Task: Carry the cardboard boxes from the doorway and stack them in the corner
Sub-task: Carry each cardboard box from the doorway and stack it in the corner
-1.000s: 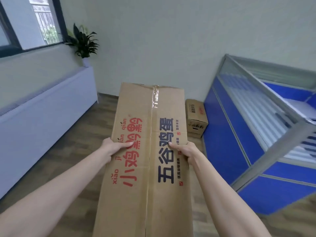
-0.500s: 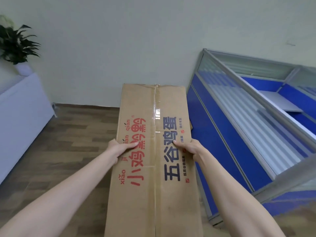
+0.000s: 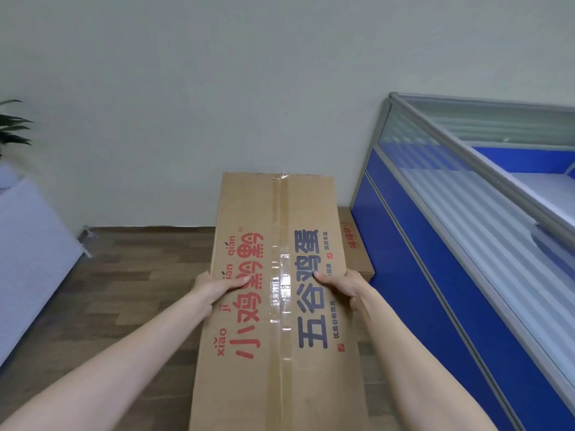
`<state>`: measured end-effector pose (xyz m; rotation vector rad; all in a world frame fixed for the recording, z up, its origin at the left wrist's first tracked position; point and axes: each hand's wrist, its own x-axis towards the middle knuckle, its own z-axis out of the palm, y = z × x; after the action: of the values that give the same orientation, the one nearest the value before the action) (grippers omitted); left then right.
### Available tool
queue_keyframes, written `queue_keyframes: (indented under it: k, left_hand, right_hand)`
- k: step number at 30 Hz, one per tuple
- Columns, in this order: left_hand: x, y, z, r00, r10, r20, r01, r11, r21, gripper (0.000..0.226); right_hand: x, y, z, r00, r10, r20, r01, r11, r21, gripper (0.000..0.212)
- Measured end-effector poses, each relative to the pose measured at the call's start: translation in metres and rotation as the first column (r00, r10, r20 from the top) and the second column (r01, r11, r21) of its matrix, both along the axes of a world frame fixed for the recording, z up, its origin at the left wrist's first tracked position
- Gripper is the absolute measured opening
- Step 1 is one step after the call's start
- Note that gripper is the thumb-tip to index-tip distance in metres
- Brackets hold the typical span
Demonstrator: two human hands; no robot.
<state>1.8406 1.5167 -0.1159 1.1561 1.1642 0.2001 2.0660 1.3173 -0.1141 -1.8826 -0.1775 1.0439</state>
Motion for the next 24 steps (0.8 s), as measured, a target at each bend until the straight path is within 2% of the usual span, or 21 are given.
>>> queue_keyframes:
  k: [3, 7, 11, 21, 22, 24]
  left_hand:
    - [0.054, 0.047, 0.005, 1.0, 0.023, -0.003, -0.023, 1.0, 0.005, 0.063]
    - [0.113, 0.102, -0.003, 0.998, 0.051, 0.02, -0.051, 0.999, -0.006, 0.07]
    - [0.182, 0.167, -0.027, 0.998, 0.063, 0.028, -0.061, 0.997, -0.043, 0.076]
    - [0.367, 0.351, -0.158, 0.999, 0.026, -0.04, -0.033, 0.983, -0.18, 0.093]
    - [0.397, 0.378, -0.195, 0.998, 0.028, -0.058, -0.039, 0.977, -0.207, 0.096]
    - [0.417, 0.392, -0.203, 0.998, 0.019, -0.067, -0.032, 0.979, -0.199, 0.096]
  right_hand:
    - [0.055, 0.051, 0.003, 0.999, 0.014, -0.036, -0.014, 1.0, -0.002, 0.051]
    - [0.116, 0.111, 0.004, 0.997, 0.009, -0.071, -0.007, 1.0, 0.025, 0.04]
    - [0.185, 0.18, -0.017, 0.997, 0.01, -0.079, -0.011, 1.0, -0.01, 0.044]
    - [0.367, 0.36, -0.134, 0.991, -0.048, -0.127, 0.028, 0.987, -0.155, 0.058]
    - [0.398, 0.386, -0.171, 0.985, -0.05, -0.162, 0.023, 0.987, -0.16, 0.058]
    - [0.415, 0.401, -0.183, 0.987, -0.049, -0.15, 0.019, 0.982, -0.19, 0.061]
